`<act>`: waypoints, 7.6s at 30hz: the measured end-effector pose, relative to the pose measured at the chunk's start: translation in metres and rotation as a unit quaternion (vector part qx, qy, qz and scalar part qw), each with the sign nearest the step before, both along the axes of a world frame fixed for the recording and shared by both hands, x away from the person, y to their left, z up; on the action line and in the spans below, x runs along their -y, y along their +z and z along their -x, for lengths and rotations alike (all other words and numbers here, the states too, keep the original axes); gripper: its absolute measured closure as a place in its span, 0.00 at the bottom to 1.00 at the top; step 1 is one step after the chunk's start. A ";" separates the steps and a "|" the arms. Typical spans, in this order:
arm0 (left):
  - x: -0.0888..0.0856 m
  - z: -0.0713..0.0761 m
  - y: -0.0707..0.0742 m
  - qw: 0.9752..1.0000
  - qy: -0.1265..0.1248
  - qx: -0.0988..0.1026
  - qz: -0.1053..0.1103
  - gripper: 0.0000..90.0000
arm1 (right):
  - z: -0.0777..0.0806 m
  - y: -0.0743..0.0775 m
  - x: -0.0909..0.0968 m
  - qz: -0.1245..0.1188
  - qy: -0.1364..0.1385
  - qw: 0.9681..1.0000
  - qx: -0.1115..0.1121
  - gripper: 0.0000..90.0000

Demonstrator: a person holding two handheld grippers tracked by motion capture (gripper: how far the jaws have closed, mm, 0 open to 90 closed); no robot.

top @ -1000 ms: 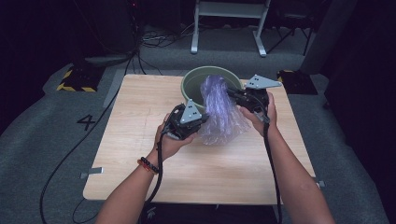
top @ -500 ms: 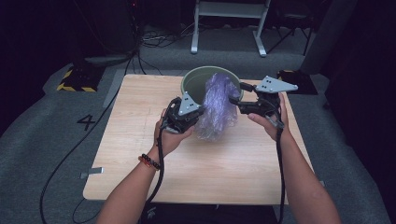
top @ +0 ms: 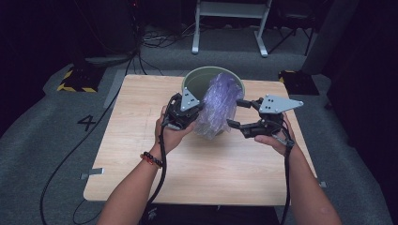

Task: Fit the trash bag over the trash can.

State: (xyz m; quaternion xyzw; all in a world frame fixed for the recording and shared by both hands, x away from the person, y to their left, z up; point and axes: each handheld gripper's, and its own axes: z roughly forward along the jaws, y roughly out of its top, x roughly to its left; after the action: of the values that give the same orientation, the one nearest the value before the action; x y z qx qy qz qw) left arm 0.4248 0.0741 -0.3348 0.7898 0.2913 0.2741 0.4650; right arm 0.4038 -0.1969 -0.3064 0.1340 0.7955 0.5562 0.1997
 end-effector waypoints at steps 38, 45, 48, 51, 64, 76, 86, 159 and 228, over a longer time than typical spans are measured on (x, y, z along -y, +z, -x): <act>-0.026 0.036 0.004 0.994 -0.091 0.013 0.063 0.18 | -0.045 -0.016 -0.008 0.038 -0.153 0.987 0.013 1.00; 0.005 0.037 0.001 0.998 -0.059 0.027 0.025 0.22 | -0.047 -0.016 -0.014 0.039 -0.153 0.987 0.012 1.00; 0.008 0.025 0.002 0.999 -0.031 0.007 0.039 0.29 | -0.046 -0.016 -0.015 0.037 -0.147 0.988 0.011 1.00; 0.006 0.016 0.003 0.999 -0.020 0.011 0.036 0.46 | -0.043 -0.015 -0.014 0.032 -0.136 0.990 0.014 1.00; -0.012 0.008 0.011 0.999 -0.011 0.026 0.031 1.00 | -0.025 -0.008 -0.005 0.016 -0.115 0.993 0.034 0.65; -0.006 0.010 0.017 0.999 0.003 0.019 0.027 1.00 | -0.001 -0.012 -0.028 0.065 -0.079 0.992 0.078 0.32; -0.030 0.007 0.010 0.999 0.015 -0.007 0.035 1.00 | -0.038 -0.021 -0.007 0.070 -0.195 0.977 0.047 1.00; -0.031 0.009 -0.051 0.997 0.001 -0.069 0.027 0.68 | -0.026 -0.018 -0.008 0.047 -0.078 0.995 0.027 1.00; -0.027 0.016 -0.016 0.994 -0.073 0.067 -0.051 0.83 | -0.070 -0.023 0.032 0.001 -0.252 0.967 -0.041 1.00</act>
State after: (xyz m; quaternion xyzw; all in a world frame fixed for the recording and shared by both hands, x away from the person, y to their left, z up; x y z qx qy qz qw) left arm 0.4087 0.1008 -0.3505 0.8112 0.1868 0.3064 0.4617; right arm 0.4737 -0.2293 -0.3298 0.3524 0.7444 0.4809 0.3007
